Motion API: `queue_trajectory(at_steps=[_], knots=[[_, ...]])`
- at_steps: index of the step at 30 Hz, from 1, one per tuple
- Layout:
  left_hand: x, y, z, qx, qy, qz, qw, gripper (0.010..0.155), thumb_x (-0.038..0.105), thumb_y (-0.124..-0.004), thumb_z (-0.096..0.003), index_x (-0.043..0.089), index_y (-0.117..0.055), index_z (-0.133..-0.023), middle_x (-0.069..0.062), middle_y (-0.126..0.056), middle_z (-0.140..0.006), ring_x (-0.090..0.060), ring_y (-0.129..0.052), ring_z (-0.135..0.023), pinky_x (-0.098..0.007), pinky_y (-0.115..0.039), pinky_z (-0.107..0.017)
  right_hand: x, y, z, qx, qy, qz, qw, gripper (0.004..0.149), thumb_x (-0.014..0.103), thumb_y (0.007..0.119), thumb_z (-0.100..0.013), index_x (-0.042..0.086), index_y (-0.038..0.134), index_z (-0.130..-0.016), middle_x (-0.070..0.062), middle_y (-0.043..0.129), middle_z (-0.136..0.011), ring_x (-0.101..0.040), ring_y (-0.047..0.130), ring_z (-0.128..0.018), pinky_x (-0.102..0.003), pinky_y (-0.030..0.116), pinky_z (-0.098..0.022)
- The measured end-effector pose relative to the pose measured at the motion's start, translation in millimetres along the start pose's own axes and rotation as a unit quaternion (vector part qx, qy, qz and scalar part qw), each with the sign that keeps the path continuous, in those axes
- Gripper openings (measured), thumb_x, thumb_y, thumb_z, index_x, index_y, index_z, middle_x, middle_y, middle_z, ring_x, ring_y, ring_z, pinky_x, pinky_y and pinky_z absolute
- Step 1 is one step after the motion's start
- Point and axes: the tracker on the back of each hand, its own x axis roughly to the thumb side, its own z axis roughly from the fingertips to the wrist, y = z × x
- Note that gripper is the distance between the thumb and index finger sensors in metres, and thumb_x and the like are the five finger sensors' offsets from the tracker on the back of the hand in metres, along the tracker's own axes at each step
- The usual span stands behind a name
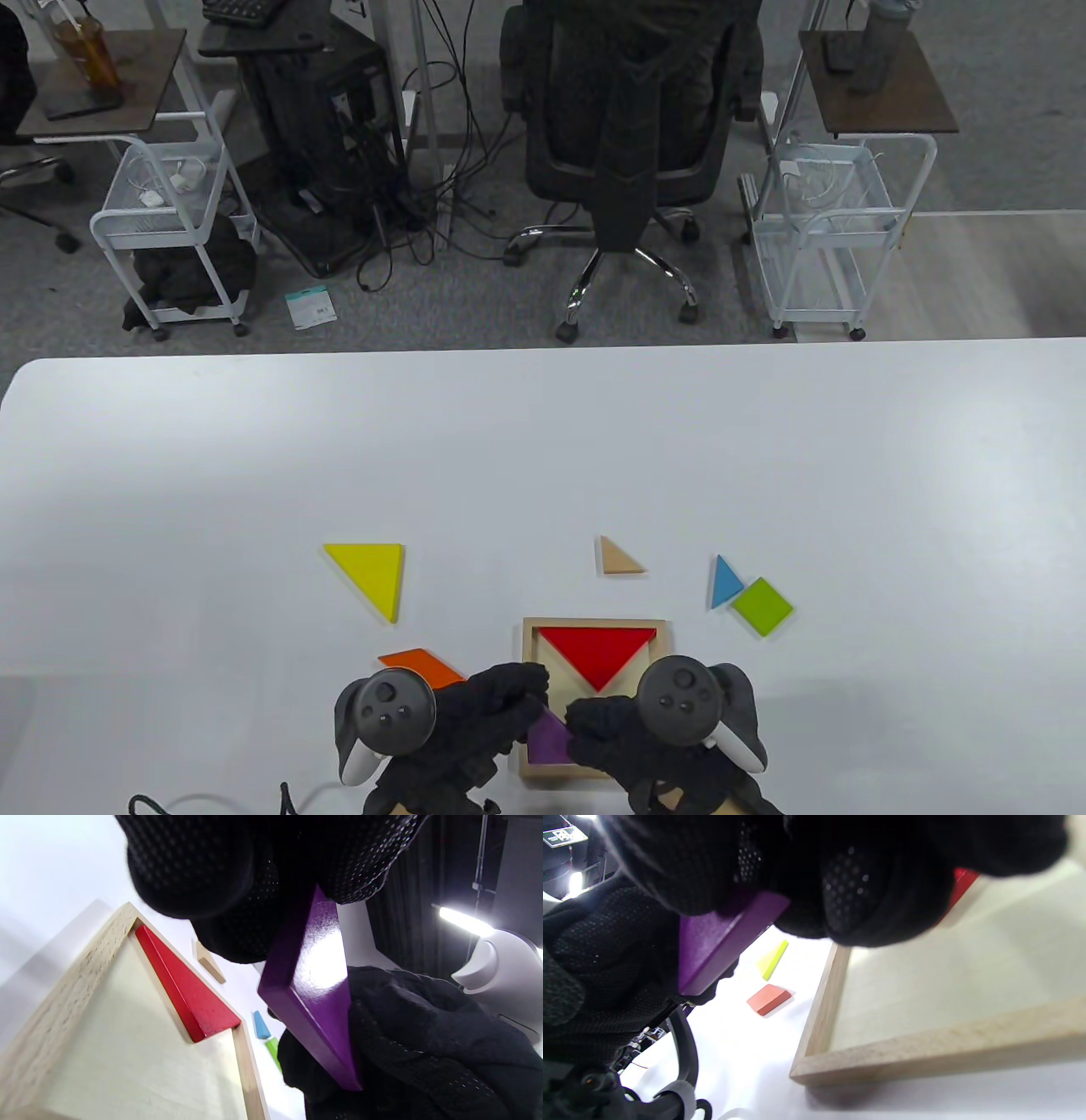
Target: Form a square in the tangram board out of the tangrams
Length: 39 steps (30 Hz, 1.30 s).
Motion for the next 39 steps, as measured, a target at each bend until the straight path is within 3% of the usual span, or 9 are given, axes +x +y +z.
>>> queue_trajectory(at_steps=[3, 5, 8, 10, 14, 17, 22, 39], knots=[[0.5, -1.0, -0.2, -0.004, -0.004, -0.003, 1.000, 0.044, 0.032, -0.080, -0.0526, 0.010, -0.078, -0.091, -0.013, -0.096, -0.073, -0.024, -0.107, -0.045, -0.024, -0.096, -0.030, -1.0, 3.0, -2.8, 0.022, -0.010, -0.017, 1.000, 0.049, 0.036, 0.084, -0.035, 0.006, 0.086, -0.073, -0.015, 0.095, -0.057, -0.028, 0.096, -0.025, -0.031, 0.083, -0.014], [2.6, 0.6, 1.2, 0.006, -0.007, -0.016, 1.000, 0.049, 0.034, -0.077, -0.0539, 0.009, -0.073, -0.096, -0.016, -0.090, -0.083, -0.030, -0.105, -0.058, -0.032, -0.095, -0.040, -1.1, 2.1, -4.3, 0.020, -0.002, -0.030, 0.999, 0.048, 0.035, 0.084, -0.035, 0.005, 0.087, -0.072, -0.016, 0.095, -0.056, -0.028, 0.096, -0.024, -0.031, 0.083, -0.013], [7.2, 8.3, 4.0, 0.010, -0.008, -0.097, 0.995, 0.067, 0.046, -0.069, -0.0562, 0.009, -0.050, -0.110, -0.024, -0.057, -0.111, -0.050, -0.070, -0.096, -0.061, -0.071, -0.066, -2.8, 0.8, -6.9, 0.008, 0.035, 0.009, 0.999, 0.047, 0.034, 0.084, -0.035, 0.003, 0.088, -0.071, -0.017, 0.096, -0.054, -0.028, 0.096, -0.021, -0.030, 0.083, -0.011], [8.5, 14.0, 6.2, 0.014, 0.004, -0.180, 0.984, 0.074, 0.053, -0.061, -0.0575, 0.010, -0.039, -0.113, -0.025, -0.039, -0.117, -0.055, -0.045, -0.104, -0.068, -0.048, -0.072, -3.5, 3.8, -10.9, 0.012, 0.062, 0.048, 0.997, 0.047, 0.033, 0.084, -0.035, 0.003, 0.088, -0.071, -0.017, 0.097, -0.053, -0.028, 0.097, -0.020, -0.030, 0.083, -0.010], [6.3, 22.0, 8.7, 0.020, 0.059, -0.344, 0.937, 0.079, 0.060, -0.051, -0.0575, 0.012, -0.027, -0.115, -0.026, -0.019, -0.119, -0.055, -0.023, -0.106, -0.071, -0.028, -0.071, 0.3, 15.2, -21.3, 0.027, 0.106, 0.109, 0.988, 0.047, 0.032, 0.084, -0.036, 0.002, 0.089, -0.071, -0.018, 0.098, -0.052, -0.028, 0.097, -0.019, -0.030, 0.083, -0.009], [2.0, 25.6, 8.4, 0.026, 0.080, -0.388, 0.918, 0.078, 0.059, -0.050, -0.0575, 0.013, -0.027, -0.116, -0.025, -0.015, -0.119, -0.054, -0.018, -0.105, -0.071, -0.022, -0.070, 2.1, 23.6, -27.3, 0.046, 0.125, 0.133, 0.982, 0.047, 0.032, 0.083, -0.036, 0.002, 0.088, -0.071, -0.018, 0.098, -0.052, -0.027, 0.097, -0.019, -0.029, 0.083, -0.009], [-4.8, 31.0, 8.6, 0.035, 0.098, -0.386, 0.917, 0.078, 0.059, -0.051, -0.0576, 0.013, -0.026, -0.115, -0.024, -0.013, -0.118, -0.054, -0.015, -0.105, -0.071, -0.020, -0.070, 3.0, 30.1, -33.4, 0.052, 0.155, 0.155, 0.974, 0.047, 0.032, 0.082, -0.037, 0.001, 0.088, -0.072, -0.018, 0.098, -0.052, -0.025, 0.097, -0.018, -0.028, 0.083, -0.008], [-8.6, 31.5, 7.6, 0.025, 0.117, -0.384, 0.915, 0.077, 0.058, -0.051, -0.0578, 0.013, -0.026, -0.115, -0.025, -0.013, -0.118, -0.054, -0.015, -0.105, -0.071, -0.020, -0.070, 17.4, 46.1, -39.0, 0.055, 0.145, 0.276, 0.949, 0.045, 0.032, 0.084, -0.037, 0.009, 0.087, -0.076, -0.013, 0.096, -0.059, -0.025, 0.096, -0.025, -0.029, 0.082, -0.015]])
